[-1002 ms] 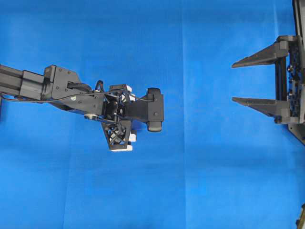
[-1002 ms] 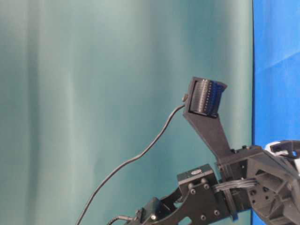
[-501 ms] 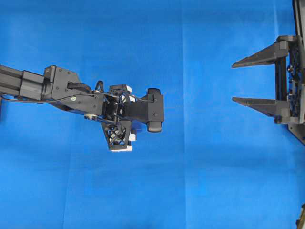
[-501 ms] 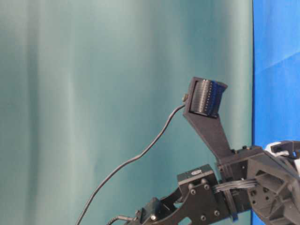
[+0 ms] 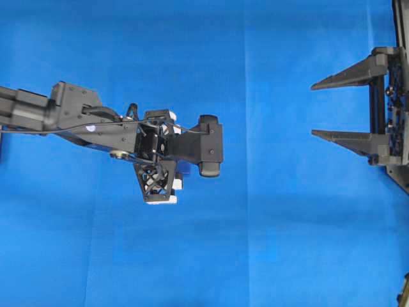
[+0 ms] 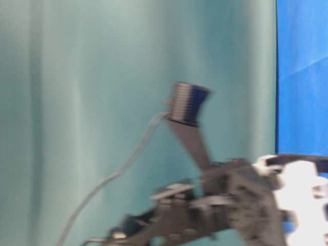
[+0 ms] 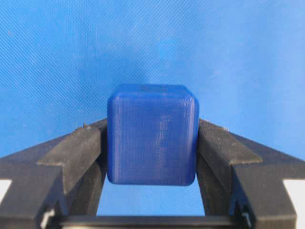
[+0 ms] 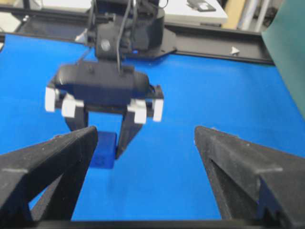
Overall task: Handover the blue block to the right arm after grasping it with the left arm, then place it in the designated position.
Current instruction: 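Close the left gripper on the blue cube, then lift the cube and rotate the left gripper toward the right arm, then rotate the right gripper and move it toward the held cube, then close the right gripper on the cube beside the left gripper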
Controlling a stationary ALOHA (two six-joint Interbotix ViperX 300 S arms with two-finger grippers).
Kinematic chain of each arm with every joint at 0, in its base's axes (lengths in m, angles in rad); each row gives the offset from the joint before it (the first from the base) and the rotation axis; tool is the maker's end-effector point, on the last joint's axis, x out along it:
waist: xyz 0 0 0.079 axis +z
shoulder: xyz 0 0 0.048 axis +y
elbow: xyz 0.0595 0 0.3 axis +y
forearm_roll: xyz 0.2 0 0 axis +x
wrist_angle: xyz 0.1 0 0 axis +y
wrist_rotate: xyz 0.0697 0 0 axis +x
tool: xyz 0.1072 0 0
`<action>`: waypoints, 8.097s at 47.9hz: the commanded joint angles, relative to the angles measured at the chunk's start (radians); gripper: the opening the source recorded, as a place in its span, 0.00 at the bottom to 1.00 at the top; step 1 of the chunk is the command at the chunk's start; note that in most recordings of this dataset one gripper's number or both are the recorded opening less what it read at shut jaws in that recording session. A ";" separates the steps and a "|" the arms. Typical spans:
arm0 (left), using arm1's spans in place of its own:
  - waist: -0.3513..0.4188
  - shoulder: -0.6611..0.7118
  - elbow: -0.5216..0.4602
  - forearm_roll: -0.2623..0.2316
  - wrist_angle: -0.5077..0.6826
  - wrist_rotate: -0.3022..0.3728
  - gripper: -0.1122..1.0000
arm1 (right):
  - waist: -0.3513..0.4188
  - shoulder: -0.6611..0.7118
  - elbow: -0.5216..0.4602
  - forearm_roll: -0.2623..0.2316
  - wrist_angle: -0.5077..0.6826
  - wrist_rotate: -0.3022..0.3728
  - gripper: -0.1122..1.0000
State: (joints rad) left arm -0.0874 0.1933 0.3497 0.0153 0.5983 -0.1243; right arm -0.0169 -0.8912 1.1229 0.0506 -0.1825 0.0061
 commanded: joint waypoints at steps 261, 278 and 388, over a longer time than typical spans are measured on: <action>0.006 -0.518 0.311 -0.006 -0.810 0.060 0.52 | 0.009 0.029 -0.087 -0.706 0.037 -0.569 0.96; 0.008 -0.518 0.310 -0.006 -0.811 0.060 0.52 | 0.009 0.029 -0.087 -0.881 0.051 -0.669 0.96; 0.008 -0.518 0.308 -0.008 -0.811 0.058 0.52 | 0.028 0.486 -0.426 -0.902 -0.066 -0.672 0.96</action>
State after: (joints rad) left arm -0.0828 -0.3053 0.6734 0.0092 -0.2040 -0.0644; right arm 0.0092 -0.4403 0.7563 -0.8514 -0.2316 -0.6673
